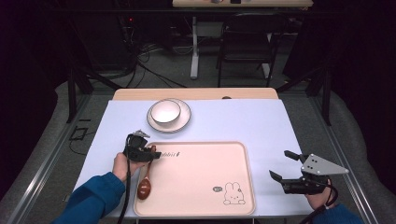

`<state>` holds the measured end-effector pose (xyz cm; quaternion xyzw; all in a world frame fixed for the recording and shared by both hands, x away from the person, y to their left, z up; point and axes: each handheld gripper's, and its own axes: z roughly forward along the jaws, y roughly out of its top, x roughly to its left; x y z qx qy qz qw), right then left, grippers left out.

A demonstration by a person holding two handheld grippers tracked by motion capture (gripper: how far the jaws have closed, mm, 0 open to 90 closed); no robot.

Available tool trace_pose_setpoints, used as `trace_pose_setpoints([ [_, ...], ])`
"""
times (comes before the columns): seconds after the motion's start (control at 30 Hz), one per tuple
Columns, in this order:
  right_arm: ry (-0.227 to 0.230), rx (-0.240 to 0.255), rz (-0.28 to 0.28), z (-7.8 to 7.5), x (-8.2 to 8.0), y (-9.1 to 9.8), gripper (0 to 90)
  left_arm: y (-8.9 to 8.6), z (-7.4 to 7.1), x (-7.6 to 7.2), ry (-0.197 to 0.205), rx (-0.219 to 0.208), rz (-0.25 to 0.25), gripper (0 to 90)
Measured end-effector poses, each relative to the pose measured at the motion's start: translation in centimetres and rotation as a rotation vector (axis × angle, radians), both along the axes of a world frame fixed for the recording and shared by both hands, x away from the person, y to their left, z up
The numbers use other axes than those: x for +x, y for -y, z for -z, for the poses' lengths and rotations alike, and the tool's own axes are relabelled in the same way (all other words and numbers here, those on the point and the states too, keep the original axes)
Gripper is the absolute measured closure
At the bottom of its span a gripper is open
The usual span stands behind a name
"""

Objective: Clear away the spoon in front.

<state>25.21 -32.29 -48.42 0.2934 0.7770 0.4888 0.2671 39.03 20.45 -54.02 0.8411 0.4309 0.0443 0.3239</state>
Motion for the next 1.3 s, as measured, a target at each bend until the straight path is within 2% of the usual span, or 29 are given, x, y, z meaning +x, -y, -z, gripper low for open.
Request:
trace_pose_setpoints([
  [0.4, 0.001, 0.000, 0.000, 0.0, 0.0, 0.0, 14.1, -0.3, -0.2, 0.1, 0.008, -0.014, -0.009, 51.4],
  [0.6, 0.001, 0.000, -0.002, 0.0, 0.0, 0.0, 14.1, -0.4, -1.0, -0.1, 0.029, 0.012, -0.019, 34.4],
  [0.73, -0.002, 0.003, -0.001, 0.0, 0.0, 0.0, 14.1, -0.5, -2.1, -0.3, 0.059, 0.010, -0.027, 27.6],
  [0.77, -0.001, 0.003, 0.000, 0.0, -0.1, 0.0, 14.1, -0.7, -2.8, -0.5, 0.081, 0.007, -0.026, 24.7],
  [0.97, 0.002, -0.001, 0.000, -0.1, -0.1, 0.0, 14.1, -1.1, -4.3, -0.9, 0.118, 0.012, -0.036, 17.4],
  [1.13, 0.002, -0.003, -0.001, -0.1, -0.1, -0.1, 14.1, -1.8, -5.9, -1.7, 0.166, 0.007, -0.047, 15.6],
  [1.2, 0.002, -0.004, -0.001, -0.1, -0.1, -0.1, 14.1, -2.0, -6.2, -1.9, 0.171, 0.009, -0.045, 15.2],
  [1.23, 0.003, -0.002, 0.000, -0.1, -0.1, -0.1, 14.2, -2.3, -6.7, -2.4, 0.185, -0.012, -0.052, 14.8],
  [1.27, 0.004, 0.000, 0.000, -0.1, -0.1, -0.1, 14.1, -2.3, -6.7, -2.4, 0.185, -0.012, -0.052, 14.6],
  [1.3, 0.007, 0.000, 0.000, -0.1, -0.1, 0.0, 14.1, -2.6, -7.3, -3.0, 0.208, -0.019, -0.053, 14.3],
])
